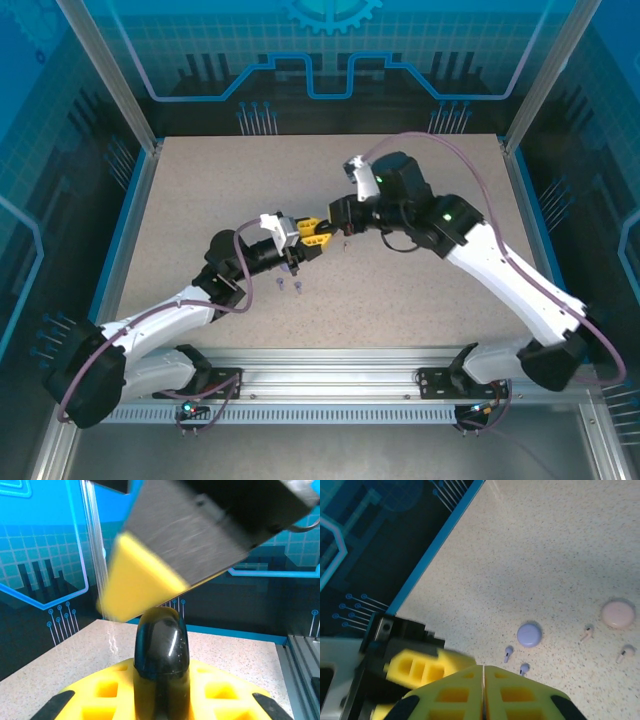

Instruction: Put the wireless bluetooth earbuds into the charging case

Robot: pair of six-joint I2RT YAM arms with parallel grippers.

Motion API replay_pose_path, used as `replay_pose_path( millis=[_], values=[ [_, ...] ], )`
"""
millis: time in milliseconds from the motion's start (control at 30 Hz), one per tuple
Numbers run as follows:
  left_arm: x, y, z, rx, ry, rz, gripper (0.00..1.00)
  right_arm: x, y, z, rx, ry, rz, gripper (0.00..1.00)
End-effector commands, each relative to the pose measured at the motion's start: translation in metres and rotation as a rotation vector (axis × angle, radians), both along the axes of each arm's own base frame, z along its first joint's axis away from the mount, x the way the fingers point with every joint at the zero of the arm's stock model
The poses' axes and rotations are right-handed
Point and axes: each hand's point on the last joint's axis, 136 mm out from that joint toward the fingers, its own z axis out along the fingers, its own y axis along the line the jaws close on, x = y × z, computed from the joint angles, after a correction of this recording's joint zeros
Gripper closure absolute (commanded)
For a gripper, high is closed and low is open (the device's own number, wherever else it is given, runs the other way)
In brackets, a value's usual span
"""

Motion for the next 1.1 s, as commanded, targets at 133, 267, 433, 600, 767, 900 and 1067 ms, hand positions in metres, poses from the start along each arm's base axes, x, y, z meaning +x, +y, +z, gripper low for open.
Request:
replay_pose_path(
  millis=[133, 267, 433, 600, 767, 900, 1067],
  values=[
    [0.01, 0.011, 0.013, -0.09, 0.02, 0.06, 1.0, 0.008, -0.068, 0.018, 0.078, -0.068, -0.298, 0.76],
    [0.014, 0.015, -0.004, -0.078, 0.098, 0.096, 1.0, 0.003, -0.08, -0.003, 0.066, -0.057, -0.34, 0.68],
    [0.022, 0.021, -0.026, -0.034, 0.227, 0.154, 1.0, -0.005, -0.085, -0.043, 0.06, -0.007, -0.368, 0.58],
    [0.039, 0.022, -0.051, 0.038, 0.403, 0.226, 1.0, -0.012, -0.088, -0.08, -0.015, 0.018, -0.393, 0.5],
    [0.061, 0.029, -0.078, 0.086, 0.56, 0.308, 1.0, -0.015, -0.089, -0.111, -0.054, 0.073, -0.426, 0.44],
    [0.086, 0.044, -0.095, 0.084, 0.723, 0.347, 1.0, -0.018, -0.09, -0.123, -0.076, 0.092, -0.442, 0.43],
    [0.115, 0.066, -0.109, 0.05, 0.903, 0.355, 1.0, -0.022, -0.096, -0.143, -0.098, 0.124, -0.47, 0.41]
  ],
)
